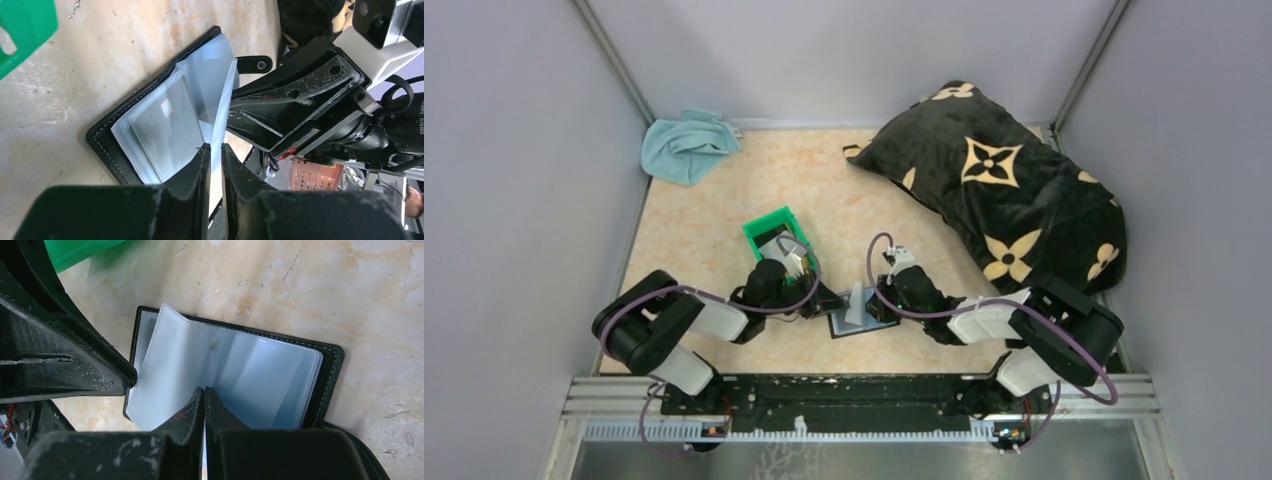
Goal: Take the credit cards out of the card holder
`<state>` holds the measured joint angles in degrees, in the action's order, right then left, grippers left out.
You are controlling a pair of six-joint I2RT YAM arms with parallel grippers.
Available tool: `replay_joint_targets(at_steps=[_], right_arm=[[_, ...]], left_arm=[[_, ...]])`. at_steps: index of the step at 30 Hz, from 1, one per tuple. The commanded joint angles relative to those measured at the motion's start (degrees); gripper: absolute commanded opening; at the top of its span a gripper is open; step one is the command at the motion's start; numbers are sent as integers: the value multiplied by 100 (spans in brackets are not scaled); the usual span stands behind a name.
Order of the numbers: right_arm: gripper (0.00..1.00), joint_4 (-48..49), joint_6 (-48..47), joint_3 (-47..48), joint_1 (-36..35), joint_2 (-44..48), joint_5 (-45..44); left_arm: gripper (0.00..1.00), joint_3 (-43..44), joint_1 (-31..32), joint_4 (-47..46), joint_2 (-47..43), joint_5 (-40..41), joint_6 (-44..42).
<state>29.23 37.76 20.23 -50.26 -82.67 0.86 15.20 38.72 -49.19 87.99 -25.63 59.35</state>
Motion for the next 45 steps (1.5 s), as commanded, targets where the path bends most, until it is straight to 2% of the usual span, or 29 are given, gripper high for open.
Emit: replay_joint_targets(at_steps=[1, 12, 22, 26, 30, 37, 45], right_arm=[[0, -131, 23, -74, -68, 268, -52], [0, -1281, -146, 72, -67, 1778, -474], [0, -1857, -180, 71, -54, 2580, -1033], [0, -1799, -214, 146, -59, 2449, -940], [0, -1623, -216, 201, -55, 2281, -813], [0, -1422, -308, 342, -57, 2030, -520], [0, -825, -265, 483, -75, 876, 292]], left_arm=[[19, 110, -22, -296, 127, -113, -12], [18, 483, 114, -747, 650, -265, 23], [18, 1080, 709, -676, 1129, -250, -65], [18, 991, 751, -802, 1110, -209, -66], [18, 784, 742, -372, 640, 33, -403], [19, 660, 665, 1183, -361, 754, -1146], [18, -12, 487, 1298, -899, 932, -892]])
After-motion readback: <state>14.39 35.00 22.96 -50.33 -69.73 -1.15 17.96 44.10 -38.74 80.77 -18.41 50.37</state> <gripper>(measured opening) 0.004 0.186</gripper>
